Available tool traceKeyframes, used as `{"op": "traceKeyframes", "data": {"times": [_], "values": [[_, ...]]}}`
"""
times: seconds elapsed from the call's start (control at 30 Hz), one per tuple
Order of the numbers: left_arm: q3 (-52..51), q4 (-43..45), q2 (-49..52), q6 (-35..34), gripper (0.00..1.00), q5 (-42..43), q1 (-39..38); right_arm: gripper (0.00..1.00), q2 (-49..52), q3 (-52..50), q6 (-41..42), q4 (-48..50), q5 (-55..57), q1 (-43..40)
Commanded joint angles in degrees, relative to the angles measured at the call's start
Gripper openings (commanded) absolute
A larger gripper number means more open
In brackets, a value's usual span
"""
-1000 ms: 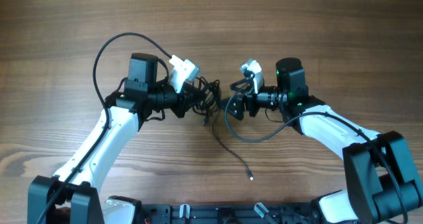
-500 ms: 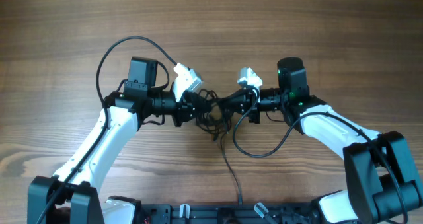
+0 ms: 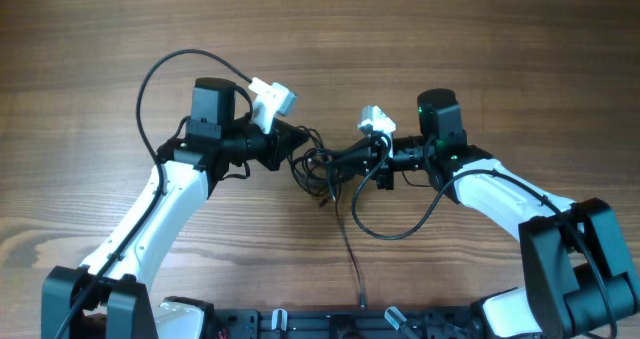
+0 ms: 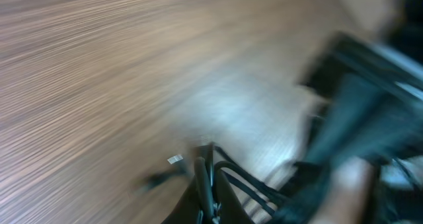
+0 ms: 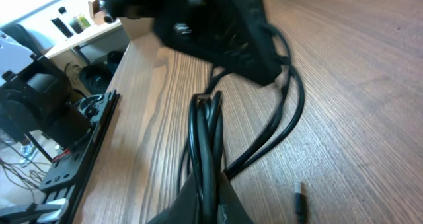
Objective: Untangle cables
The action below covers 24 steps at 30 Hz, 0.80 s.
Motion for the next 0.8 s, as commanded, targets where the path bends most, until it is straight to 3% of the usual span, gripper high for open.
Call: {"op": "traceKeyframes", "data": {"times": [0.0, 0.07, 0.17, 0.3, 0.43, 0.53, 0.7, 0.77], "values": [[0.0, -0.3, -0.3, -22.6, 0.04, -30.5, 2.3, 0.04, -0.1, 0.5, -1.2, -1.3, -1.3, 0.3], [0.0, -2.9, -0.3, -34.2, 0.04, -42.3, 5.1, 0.04, -0.1, 0.5, -1.2, -2.3, -1.4, -0.2], [0.0, -9.8, -0.3, -49.4, 0.04, -52.4, 11.2, 0.04, -0.1, 0.5, -1.2, -5.4, -1.4, -2.4], [0.0, -16.3, -0.3, -59.8, 0.04, -52.0, 20.0, 0.04, -0.1, 0.5, -1.2, -8.1, -1.4, -4.3], [-0.1, -17.4, -0.3, -59.8, 0.04, -48.9, 22.2, 0.04, -0.1, 0.5, -1.0, -8.1, -0.5, -4.3], [0.0, -17.4, -0.3, -57.6, 0.06, -41.1, 22.2, 0.04, -0.1, 0.5, -1.0, -8.0, 0.6, -4.3], [-0.1, -14.4, -0.3, -32.9, 0.04, -17.8, 18.2, 0.04, -0.1, 0.5, 2.5, -6.2, 2.5, -4.3], [-0.1, -13.1, -0.3, -27.6, 0.24, -17.1, 14.0, 0.04, -0.1, 0.5, 2.3, -5.6, 1.5, -4.3]]}}
